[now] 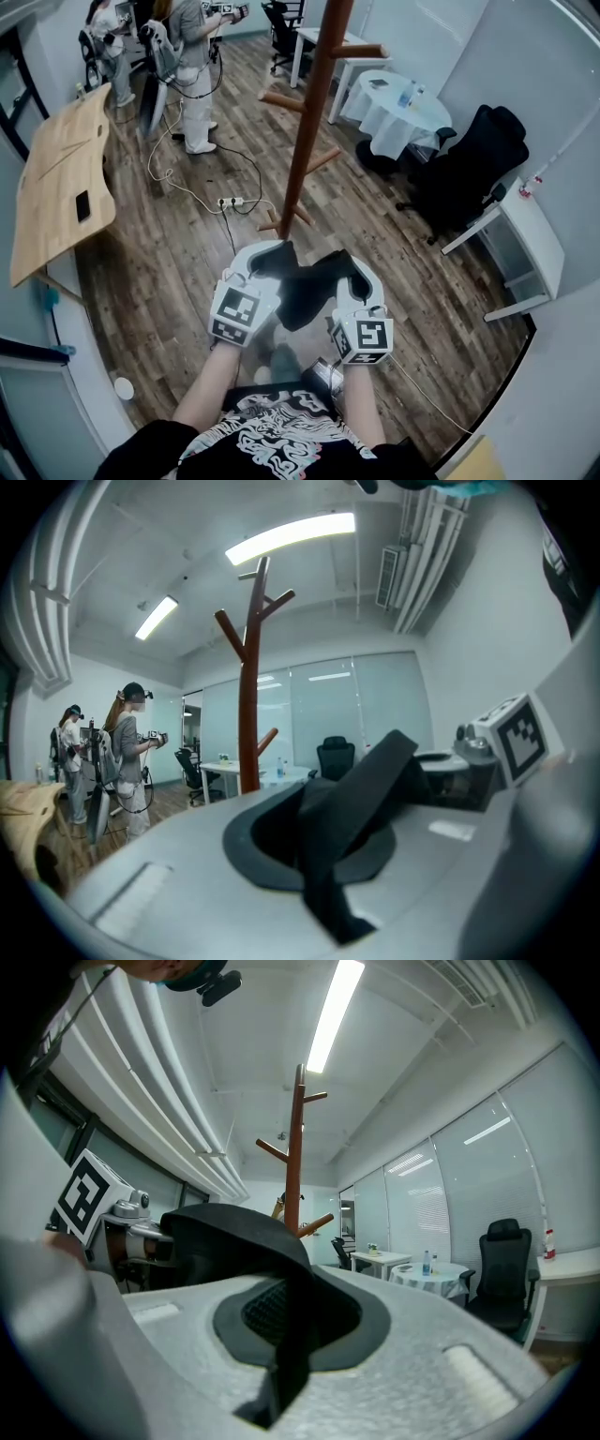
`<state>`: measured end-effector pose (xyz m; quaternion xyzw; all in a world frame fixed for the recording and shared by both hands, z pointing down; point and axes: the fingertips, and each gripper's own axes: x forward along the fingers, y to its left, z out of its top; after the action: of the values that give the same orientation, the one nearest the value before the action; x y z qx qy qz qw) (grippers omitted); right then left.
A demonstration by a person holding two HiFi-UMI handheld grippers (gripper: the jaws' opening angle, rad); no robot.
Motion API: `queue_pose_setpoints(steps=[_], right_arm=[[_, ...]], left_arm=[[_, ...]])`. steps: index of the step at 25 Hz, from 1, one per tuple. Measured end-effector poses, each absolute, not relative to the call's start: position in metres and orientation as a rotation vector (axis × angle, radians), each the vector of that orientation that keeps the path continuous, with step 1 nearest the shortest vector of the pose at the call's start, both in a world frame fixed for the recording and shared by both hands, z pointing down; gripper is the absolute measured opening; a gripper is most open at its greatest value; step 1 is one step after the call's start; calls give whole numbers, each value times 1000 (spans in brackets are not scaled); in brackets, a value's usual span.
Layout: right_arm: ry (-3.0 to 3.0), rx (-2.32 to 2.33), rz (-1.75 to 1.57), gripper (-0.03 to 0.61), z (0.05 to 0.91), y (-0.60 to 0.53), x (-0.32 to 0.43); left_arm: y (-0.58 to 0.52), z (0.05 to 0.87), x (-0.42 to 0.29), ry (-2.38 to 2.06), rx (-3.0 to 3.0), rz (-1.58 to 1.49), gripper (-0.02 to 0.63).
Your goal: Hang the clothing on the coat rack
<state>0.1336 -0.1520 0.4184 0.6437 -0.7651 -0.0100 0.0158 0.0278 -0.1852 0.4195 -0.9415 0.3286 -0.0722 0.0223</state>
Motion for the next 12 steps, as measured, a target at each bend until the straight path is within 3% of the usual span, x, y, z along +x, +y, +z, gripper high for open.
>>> queue_pose_setpoints(steps=[12], right_arm=[[-2381,1992,-32,15,419,-193,151]], left_arm=[[-222,421,39,1031,-2908,-241,-3]])
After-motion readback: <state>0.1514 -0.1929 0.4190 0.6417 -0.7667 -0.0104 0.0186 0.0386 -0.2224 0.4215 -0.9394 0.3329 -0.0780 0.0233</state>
